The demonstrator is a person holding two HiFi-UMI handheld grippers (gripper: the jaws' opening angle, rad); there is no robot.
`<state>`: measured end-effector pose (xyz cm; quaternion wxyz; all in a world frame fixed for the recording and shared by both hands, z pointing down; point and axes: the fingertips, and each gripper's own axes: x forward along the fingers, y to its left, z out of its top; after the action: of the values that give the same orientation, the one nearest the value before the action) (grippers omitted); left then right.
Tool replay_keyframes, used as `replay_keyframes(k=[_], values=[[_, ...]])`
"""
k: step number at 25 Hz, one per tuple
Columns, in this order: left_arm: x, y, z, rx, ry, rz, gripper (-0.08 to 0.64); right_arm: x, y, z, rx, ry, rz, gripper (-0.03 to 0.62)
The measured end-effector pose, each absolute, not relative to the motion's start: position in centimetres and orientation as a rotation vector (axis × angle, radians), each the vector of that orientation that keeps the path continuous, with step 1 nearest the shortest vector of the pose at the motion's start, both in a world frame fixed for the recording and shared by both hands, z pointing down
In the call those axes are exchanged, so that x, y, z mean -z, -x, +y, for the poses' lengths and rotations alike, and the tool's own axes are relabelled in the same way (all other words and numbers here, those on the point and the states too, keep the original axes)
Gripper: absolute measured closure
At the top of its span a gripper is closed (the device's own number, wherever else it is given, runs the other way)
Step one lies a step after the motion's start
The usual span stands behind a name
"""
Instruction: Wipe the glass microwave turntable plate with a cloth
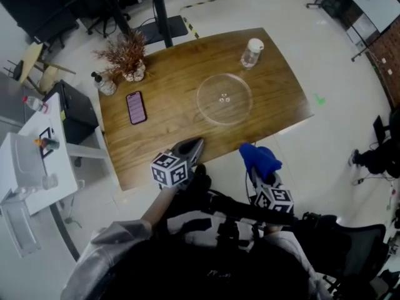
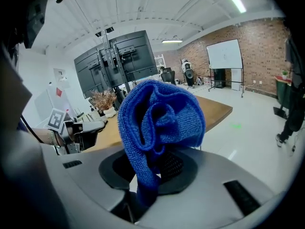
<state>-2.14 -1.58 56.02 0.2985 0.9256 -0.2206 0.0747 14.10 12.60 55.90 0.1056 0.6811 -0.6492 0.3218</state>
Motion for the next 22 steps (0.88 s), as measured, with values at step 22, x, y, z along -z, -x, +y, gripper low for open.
replay_keyframes(k=[22], values=[[-56.1, 6.8, 18.8, -0.264, -2.487, -0.708, 0.563, -53.0, -8.0, 24.7, -0.735, -1.811, -2.265, 0.500]])
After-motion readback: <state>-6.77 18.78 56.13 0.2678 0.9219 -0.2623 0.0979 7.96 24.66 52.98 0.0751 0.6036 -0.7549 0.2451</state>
